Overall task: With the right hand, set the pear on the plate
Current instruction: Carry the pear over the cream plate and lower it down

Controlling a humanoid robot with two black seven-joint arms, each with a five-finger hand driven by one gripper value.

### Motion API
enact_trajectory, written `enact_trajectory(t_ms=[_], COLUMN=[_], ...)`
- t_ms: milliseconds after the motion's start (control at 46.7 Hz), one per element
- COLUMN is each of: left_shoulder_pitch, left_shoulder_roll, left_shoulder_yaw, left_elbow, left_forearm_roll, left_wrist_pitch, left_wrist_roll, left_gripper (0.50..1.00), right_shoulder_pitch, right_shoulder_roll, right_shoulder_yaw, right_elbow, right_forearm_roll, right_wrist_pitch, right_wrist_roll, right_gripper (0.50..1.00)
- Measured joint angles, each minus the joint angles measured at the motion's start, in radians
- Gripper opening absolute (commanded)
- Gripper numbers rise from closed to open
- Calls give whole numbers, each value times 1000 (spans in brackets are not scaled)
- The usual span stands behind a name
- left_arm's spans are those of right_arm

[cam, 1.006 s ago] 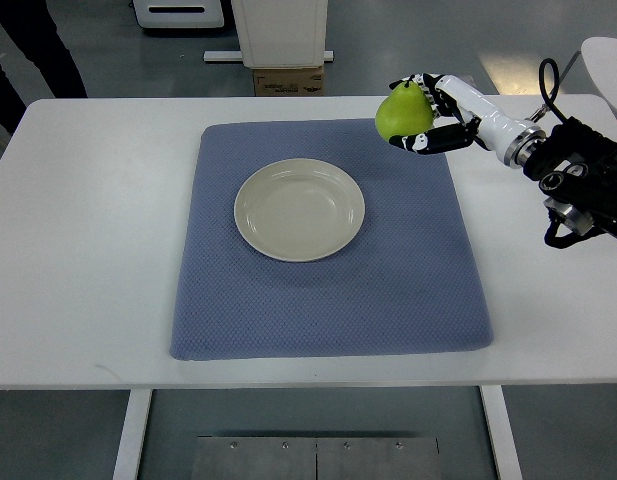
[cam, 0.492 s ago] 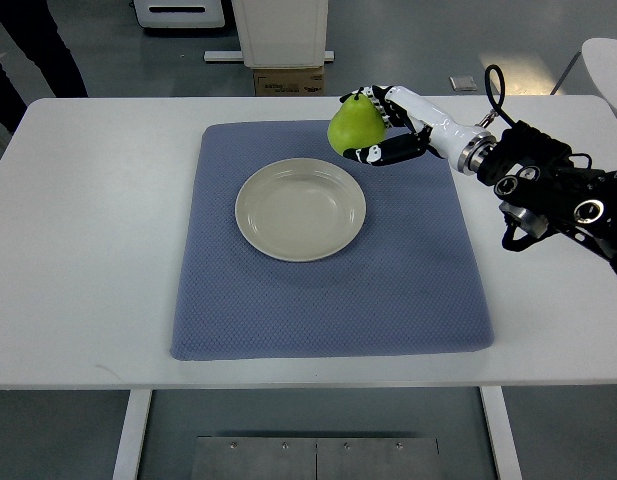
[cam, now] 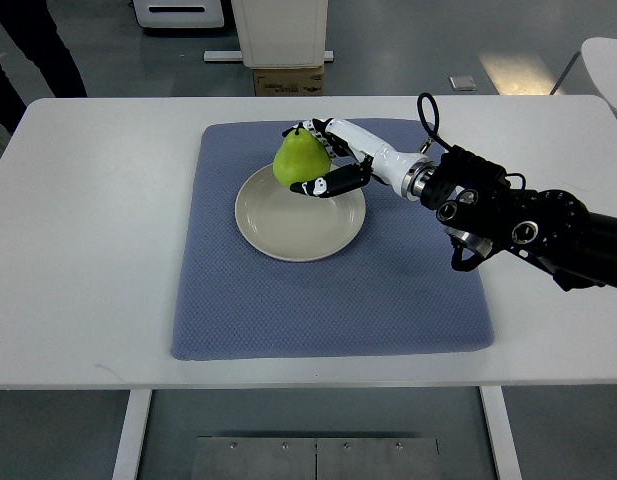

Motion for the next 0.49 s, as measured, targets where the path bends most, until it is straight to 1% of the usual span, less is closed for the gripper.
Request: enact_trajectory(t_ms=[278,492], left_shoulder_pitch=[0,0], left_shoulder_roll=[0,0], left_shoulder_yaw=[0,0], left_elbow=[0,0], left_forearm_roll=[0,0], left_wrist_pitch=[0,0], left_wrist_roll=[0,0], left_gripper=[1000,1000], right_shoulder_pitch=[-15,-52], right_shoulder_roll=[32,83], right_shoulder_yaw=[-16,-42], right_elbow=[-29,-92], right_forearm_roll=[0,-1], right_wrist_pitch=[0,0], right_wrist_roll=[0,0], right_gripper=[500,500])
